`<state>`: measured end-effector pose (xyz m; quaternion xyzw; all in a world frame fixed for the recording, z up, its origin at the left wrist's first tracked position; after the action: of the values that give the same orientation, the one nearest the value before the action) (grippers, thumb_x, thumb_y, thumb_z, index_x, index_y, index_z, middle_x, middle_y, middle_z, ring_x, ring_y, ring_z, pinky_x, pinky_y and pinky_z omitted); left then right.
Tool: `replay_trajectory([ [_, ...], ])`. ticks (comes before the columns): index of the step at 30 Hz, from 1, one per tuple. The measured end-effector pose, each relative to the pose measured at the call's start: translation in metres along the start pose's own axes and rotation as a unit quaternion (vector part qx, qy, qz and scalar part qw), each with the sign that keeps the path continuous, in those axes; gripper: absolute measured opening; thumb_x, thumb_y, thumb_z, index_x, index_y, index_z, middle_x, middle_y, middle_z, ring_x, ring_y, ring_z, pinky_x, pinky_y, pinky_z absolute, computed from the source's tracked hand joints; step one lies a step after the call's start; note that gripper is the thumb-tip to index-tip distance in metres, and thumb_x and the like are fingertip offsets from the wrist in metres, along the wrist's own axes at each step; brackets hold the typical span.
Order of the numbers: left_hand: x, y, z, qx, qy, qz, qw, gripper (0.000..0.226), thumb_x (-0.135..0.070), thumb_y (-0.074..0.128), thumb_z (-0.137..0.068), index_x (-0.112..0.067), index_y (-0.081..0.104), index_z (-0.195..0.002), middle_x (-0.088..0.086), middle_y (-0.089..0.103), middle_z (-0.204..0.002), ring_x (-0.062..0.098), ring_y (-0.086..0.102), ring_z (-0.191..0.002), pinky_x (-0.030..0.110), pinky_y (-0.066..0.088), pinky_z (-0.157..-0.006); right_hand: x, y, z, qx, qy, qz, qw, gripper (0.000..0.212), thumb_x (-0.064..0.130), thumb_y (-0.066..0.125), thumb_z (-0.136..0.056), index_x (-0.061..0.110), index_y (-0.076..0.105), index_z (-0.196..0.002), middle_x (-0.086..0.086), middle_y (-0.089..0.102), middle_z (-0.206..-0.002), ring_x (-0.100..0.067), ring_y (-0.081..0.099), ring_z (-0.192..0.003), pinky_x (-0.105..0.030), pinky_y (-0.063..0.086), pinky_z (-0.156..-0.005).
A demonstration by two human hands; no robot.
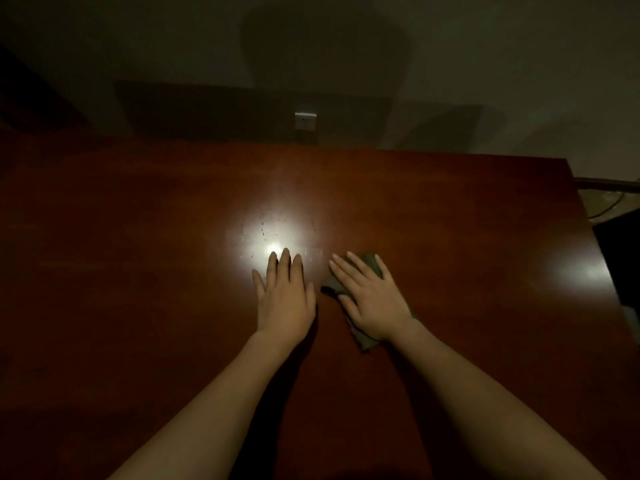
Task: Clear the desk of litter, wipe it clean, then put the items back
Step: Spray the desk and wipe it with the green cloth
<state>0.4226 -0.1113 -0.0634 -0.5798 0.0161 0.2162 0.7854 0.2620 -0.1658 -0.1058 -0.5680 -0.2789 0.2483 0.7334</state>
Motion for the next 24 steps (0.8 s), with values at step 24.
replay_trajectory([
  [24,0.013,-0.006,-0.098,0.016,0.007,0.017,1.0,0.065,-0.037,0.021,-0.102,-0.012,-0.017,-0.148,0.004,-0.024,-0.156,0.017,-0.032,-0.136,0.046,-0.024,-0.107,-0.028,-0.056,-0.22,-0.011,-0.007,0.014,1.0,0.057,0.042,0.021,-0.1,0.023,0.011,-0.153,0.007,0.009,-0.16,-0.014,0.005,-0.148,-0.051,0.0,-0.116],
])
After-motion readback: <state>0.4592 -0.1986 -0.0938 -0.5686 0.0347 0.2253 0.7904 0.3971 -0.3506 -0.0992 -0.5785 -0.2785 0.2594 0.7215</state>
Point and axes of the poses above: each hand's wrist, its own z-axis away from the middle knuckle, its own y-axis out of the palm, x = y × z, the point moved 2 cm from there along -z, towards the middle knuckle
